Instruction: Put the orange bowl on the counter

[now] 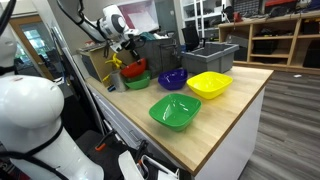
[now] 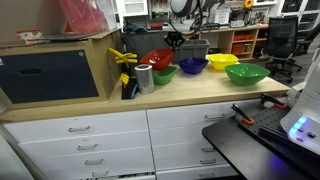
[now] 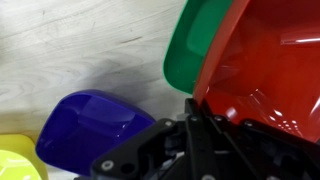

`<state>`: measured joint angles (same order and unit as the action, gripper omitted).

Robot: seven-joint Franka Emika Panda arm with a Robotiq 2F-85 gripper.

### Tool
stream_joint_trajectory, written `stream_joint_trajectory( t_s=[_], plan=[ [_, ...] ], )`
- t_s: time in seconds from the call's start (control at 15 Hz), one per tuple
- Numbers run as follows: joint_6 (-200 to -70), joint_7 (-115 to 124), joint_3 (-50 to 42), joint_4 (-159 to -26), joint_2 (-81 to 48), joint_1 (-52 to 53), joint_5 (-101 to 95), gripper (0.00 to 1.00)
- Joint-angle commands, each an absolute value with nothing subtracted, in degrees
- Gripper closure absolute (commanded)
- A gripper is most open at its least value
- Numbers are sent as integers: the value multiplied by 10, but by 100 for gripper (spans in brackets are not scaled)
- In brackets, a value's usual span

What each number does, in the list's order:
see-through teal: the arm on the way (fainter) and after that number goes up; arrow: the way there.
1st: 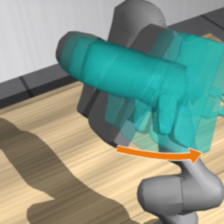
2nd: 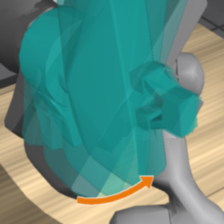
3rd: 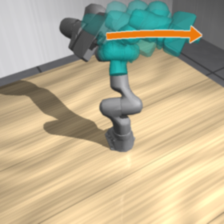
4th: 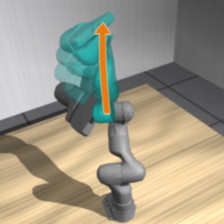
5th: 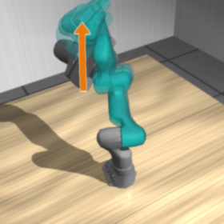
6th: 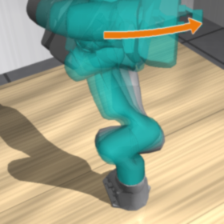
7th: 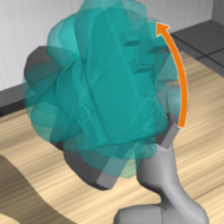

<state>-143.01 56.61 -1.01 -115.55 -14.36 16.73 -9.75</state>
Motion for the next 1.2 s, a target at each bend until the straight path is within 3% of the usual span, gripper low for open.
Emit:
stream_joint_trajectory(
  t_s=[0.0, 0.53, 1.13],
  plan=[
    [-1411, 545, 19, -1190, -73, 144, -62, 99],
    [-1284, 488, 34, -1244, 44, 90, 1, 99],
    [-1269, 449, 27, -1380, 125, 19, -21, 99]
  ],
)
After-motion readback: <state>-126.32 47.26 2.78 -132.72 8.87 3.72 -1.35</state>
